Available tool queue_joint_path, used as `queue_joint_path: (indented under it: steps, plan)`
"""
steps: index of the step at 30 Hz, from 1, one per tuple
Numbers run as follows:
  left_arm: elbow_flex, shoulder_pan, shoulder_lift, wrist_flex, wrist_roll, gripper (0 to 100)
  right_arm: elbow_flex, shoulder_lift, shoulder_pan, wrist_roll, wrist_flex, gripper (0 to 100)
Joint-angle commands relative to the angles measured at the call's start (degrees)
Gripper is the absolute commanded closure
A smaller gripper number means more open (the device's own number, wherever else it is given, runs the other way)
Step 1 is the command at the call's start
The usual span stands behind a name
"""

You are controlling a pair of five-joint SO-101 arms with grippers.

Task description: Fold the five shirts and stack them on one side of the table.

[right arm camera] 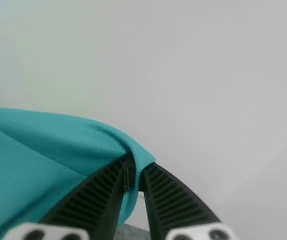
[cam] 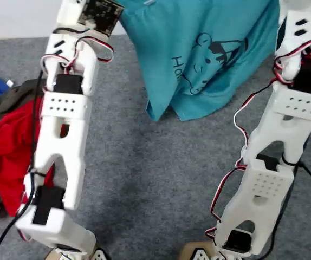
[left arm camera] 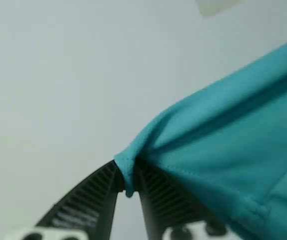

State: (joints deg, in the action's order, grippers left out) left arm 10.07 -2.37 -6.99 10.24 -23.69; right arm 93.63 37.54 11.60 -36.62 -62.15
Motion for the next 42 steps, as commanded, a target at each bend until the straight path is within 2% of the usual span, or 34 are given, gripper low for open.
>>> queue_joint_path:
  steps: [1, 4, 7, 11, 16, 21, 25, 28, 34, 38, 42]
  plan:
    - [9.4, -0.1, 0.2, 0.3, -0.6, 100, 1.8, -1.5, 1.5, -0.8, 1.8, 98.9]
    - [16.7, -0.6, 0.2, 7.0, -0.6, 100, 1.5, -2.7, 1.5, -0.8, 1.1, 98.9]
    - [24.5, -1.2, 0.2, 18.6, -0.6, 100, 1.4, -3.8, 1.2, -3.3, -5.0, 98.9]
    - [31.2, -2.6, -0.3, 37.6, -0.6, 100, 1.5, -4.0, 1.0, -6.8, -19.8, 98.8]
    - [30.0, -3.0, -0.4, 58.0, -0.9, 100, 1.3, -3.6, 0.7, -10.2, -40.5, 98.8]
    - [24.4, -3.1, -0.4, 73.6, -1.3, 100, -5.4, -3.7, 1.6, -10.1, -40.5, 98.8]
    - [18.9, -3.8, -0.4, 82.5, -9.0, 100, -12.6, -3.8, 1.2, -10.1, -40.5, 98.8]
    - [14.3, -4.0, -0.4, 86.9, -13.4, 100, -17.7, -3.8, 0.6, -10.1, -40.5, 98.8]
    - [5.3, -3.6, -0.4, 87.7, -17.1, 99, -28.8, -3.4, -2.0, -10.1, -40.4, 98.8]
    - [0.0, -3.3, -0.4, 86.2, -18.7, 90, -34.7, -3.1, -4.0, -10.1, -39.7, 98.8]
    - [-4.8, -2.2, -0.4, 79.3, -18.6, 82, -39.2, -3.1, -5.1, -9.8, -36.8, 98.8]
